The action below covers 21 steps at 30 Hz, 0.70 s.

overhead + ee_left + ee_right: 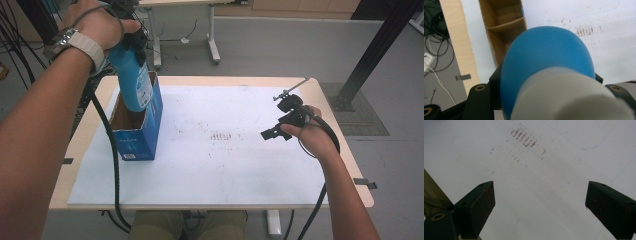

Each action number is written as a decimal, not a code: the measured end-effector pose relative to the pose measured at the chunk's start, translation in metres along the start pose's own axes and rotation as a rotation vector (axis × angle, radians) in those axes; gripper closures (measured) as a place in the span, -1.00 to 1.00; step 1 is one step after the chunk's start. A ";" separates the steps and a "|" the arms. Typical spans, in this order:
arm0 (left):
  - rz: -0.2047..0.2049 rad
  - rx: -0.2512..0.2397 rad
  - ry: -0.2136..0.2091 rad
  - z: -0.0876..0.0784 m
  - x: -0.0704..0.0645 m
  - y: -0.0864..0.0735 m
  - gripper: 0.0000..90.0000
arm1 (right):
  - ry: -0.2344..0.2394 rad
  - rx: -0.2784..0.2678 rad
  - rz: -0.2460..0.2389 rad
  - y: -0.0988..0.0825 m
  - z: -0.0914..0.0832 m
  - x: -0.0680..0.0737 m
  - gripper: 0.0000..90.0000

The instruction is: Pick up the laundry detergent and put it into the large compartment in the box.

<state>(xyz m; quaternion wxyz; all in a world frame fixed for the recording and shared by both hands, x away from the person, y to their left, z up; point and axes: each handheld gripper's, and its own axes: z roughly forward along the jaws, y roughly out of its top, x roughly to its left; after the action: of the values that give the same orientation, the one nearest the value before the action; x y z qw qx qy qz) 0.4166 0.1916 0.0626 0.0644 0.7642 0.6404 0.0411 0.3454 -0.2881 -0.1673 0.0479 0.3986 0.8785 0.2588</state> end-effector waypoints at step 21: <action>-0.066 -0.010 0.025 0.008 0.016 0.003 -0.13 | 0.004 0.002 -0.008 0.004 0.005 0.001 -0.80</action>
<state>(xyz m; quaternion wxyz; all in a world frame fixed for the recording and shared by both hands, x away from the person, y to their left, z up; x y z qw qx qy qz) 0.4238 0.2063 0.0550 0.0615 0.7416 0.6660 0.0515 0.3492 -0.2830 -0.1692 0.0468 0.3946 0.8805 0.2585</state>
